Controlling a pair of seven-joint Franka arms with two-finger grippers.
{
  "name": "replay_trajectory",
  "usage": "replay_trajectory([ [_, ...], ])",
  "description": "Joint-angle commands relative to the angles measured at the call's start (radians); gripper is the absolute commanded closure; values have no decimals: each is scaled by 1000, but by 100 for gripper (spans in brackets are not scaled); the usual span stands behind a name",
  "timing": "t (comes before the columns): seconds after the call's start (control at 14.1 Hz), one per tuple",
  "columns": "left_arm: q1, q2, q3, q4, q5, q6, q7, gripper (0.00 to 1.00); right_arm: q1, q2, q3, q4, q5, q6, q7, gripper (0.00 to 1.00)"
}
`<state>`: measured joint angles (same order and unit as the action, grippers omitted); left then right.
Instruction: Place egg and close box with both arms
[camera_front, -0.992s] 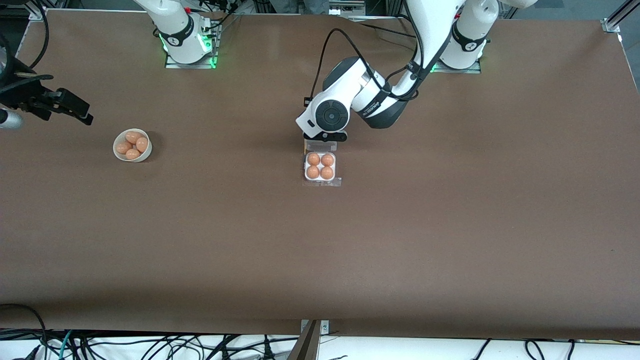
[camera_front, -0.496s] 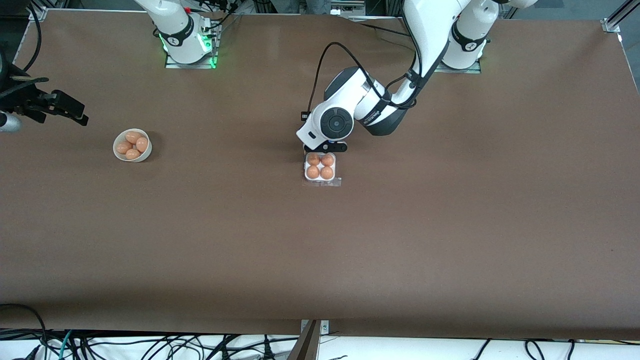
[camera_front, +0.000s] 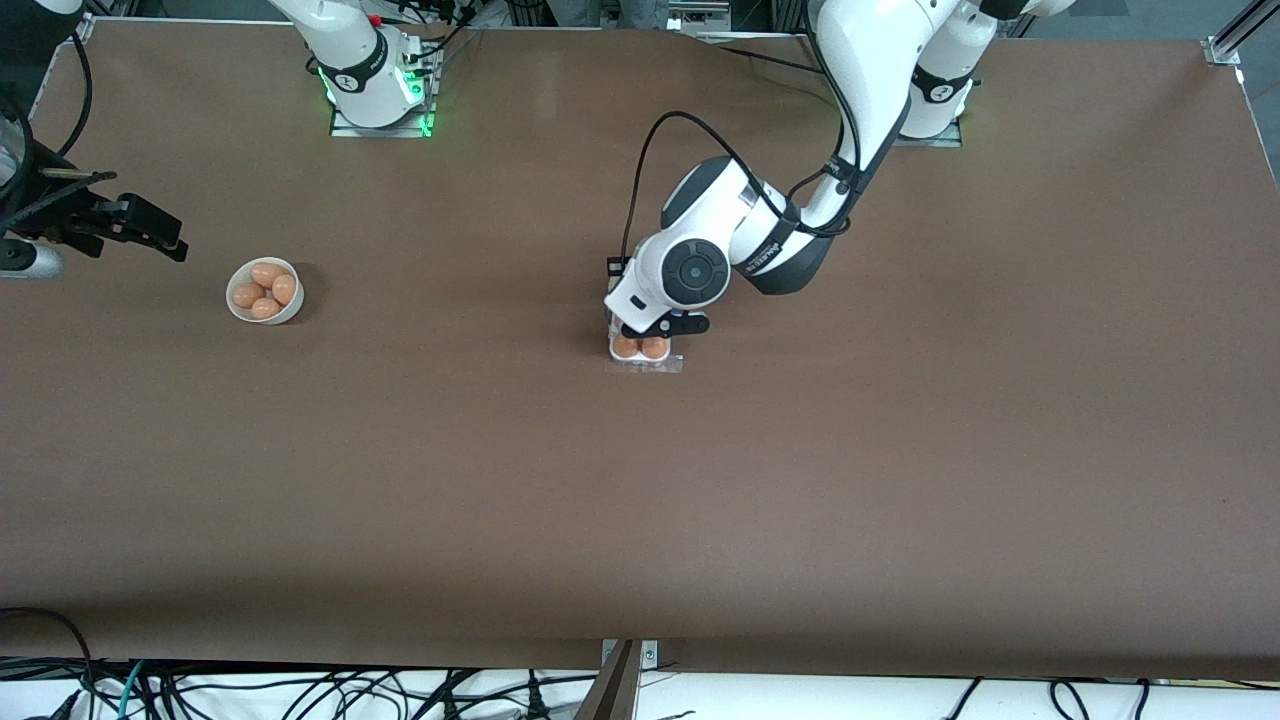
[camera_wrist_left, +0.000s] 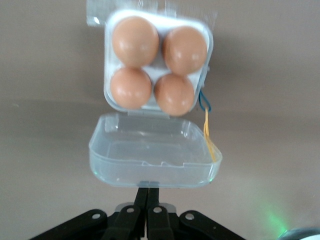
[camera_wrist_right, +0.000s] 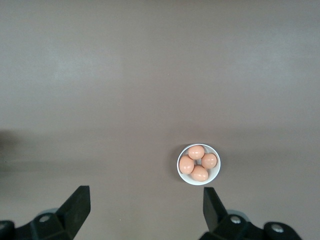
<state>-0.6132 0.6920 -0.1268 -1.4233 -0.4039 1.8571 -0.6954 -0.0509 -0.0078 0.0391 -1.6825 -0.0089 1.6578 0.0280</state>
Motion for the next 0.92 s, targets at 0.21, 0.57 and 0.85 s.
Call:
replay_trajectory([
  [0.21, 4, 11, 45, 102, -7, -1, -10, 93, -1, 28, 8, 52, 0, -3, 10, 0],
  [0.57, 91, -35, 49, 110, 69, -27, 0, 57, 0, 35, 36, 64, 1, -12, 50, 0],
  [0.85, 150, -95, 47, 115, 333, -162, 4, 28, 0, 35, 41, 64, 1, -13, 52, 0],
])
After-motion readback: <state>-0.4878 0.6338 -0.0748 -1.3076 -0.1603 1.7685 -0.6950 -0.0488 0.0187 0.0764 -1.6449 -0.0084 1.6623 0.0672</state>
